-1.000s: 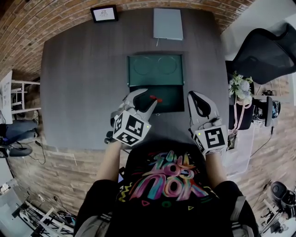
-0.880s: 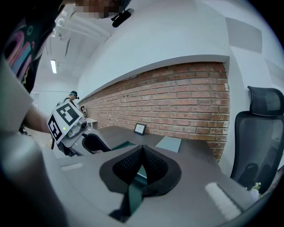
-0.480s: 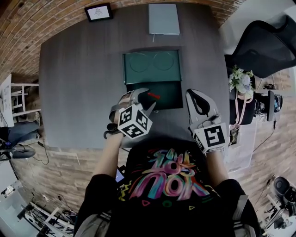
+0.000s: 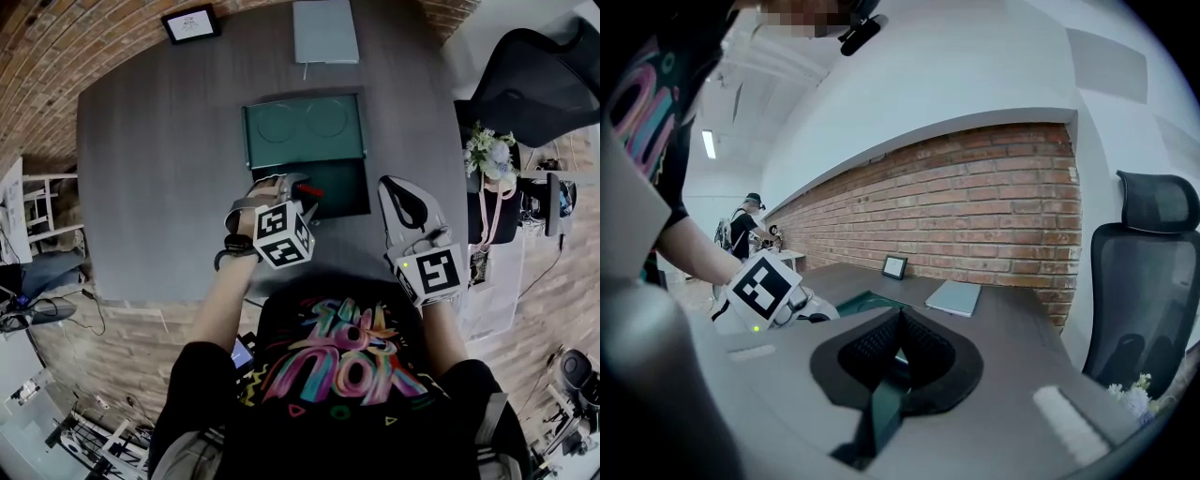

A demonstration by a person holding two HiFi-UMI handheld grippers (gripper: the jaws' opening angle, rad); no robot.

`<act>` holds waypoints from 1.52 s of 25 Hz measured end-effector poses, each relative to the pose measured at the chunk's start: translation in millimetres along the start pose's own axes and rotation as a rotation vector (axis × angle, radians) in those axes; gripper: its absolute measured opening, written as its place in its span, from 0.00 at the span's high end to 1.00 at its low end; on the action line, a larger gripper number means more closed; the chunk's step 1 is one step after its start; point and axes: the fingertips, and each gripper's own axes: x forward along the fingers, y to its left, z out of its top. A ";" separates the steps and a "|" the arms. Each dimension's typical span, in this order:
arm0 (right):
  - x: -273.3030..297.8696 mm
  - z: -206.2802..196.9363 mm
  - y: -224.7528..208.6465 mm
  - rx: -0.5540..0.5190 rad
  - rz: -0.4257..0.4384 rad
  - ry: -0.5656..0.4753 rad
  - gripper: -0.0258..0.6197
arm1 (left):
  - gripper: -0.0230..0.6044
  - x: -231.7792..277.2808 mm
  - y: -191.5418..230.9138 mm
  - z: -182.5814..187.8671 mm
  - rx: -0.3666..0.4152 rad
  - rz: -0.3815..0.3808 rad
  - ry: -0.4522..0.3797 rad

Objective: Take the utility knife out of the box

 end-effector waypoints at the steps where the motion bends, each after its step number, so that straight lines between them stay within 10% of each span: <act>1: 0.1 -0.5 -0.3 0.001 -0.001 0.000 0.96 | 0.67 3.8 -0.5 -1.3 0.013 -0.009 0.014; 25: -6.6 -17.3 -16.4 0.050 -0.044 0.030 0.96 | 0.73 41.1 -19.3 -14.8 0.118 -0.250 0.171; 38: -1.0 -17.2 -19.3 0.048 -0.050 0.029 0.96 | 0.78 42.1 -21.6 -14.1 0.157 -0.245 0.184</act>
